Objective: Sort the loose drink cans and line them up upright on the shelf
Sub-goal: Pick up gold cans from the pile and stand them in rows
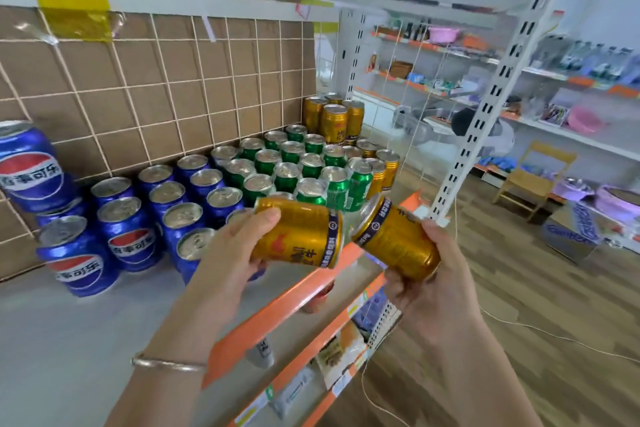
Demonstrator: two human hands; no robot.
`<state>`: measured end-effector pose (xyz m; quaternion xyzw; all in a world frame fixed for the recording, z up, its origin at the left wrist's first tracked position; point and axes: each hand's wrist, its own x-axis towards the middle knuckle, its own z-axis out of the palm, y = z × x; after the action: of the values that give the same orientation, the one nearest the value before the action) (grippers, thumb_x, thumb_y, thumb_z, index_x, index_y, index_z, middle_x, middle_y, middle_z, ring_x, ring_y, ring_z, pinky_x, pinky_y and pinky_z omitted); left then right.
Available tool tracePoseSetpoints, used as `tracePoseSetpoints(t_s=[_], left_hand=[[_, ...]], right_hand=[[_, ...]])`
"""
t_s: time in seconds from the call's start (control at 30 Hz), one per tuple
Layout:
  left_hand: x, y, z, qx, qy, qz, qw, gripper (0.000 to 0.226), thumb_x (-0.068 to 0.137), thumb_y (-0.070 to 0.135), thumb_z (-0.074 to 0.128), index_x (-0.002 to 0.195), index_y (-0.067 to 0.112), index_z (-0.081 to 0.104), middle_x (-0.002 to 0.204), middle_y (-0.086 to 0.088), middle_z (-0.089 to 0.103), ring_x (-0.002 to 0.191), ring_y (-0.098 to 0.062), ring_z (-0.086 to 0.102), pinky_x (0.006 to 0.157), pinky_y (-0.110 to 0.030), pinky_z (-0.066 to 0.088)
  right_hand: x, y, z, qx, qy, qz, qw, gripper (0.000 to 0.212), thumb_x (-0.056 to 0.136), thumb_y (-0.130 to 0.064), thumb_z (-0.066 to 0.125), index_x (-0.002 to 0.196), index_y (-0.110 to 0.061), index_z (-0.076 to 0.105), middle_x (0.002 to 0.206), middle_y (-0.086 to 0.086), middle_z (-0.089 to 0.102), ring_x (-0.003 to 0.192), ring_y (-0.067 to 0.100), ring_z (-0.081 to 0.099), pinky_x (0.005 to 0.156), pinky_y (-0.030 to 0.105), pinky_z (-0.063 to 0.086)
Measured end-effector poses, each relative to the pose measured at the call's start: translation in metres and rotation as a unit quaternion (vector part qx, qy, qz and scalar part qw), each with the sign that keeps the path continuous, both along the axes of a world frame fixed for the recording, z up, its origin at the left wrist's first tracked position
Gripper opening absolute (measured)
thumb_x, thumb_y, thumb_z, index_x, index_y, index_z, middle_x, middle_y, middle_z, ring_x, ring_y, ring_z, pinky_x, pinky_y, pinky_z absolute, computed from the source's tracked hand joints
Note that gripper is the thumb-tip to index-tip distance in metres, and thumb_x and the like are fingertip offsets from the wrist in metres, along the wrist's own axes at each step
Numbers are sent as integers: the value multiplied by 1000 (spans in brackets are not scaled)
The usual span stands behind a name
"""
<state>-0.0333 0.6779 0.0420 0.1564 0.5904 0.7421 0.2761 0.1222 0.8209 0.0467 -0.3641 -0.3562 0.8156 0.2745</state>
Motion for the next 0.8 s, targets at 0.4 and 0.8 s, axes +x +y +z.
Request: tracePoseSetpoints(t_s=[0.4, 0.8], left_hand=[[-85, 111, 54, -156, 258, -27, 953, 20, 75, 50, 66, 81, 32, 61, 86, 8, 64, 82, -9, 60, 71, -26, 48], [-142, 264, 54, -325, 439, -5, 837, 46, 64, 63, 71, 89, 26, 59, 84, 9, 64, 79, -13, 62, 64, -29, 49]], right_hand=[[-74, 111, 16, 172, -15, -16, 985, 35, 78, -30, 71, 109, -19, 57, 89, 1, 66, 71, 12, 57, 59, 24, 45], [-173, 274, 27, 402, -99, -3, 910, 84, 72, -28, 81, 143, -22, 37, 133, -2, 48, 116, 13, 48, 95, 31, 44]])
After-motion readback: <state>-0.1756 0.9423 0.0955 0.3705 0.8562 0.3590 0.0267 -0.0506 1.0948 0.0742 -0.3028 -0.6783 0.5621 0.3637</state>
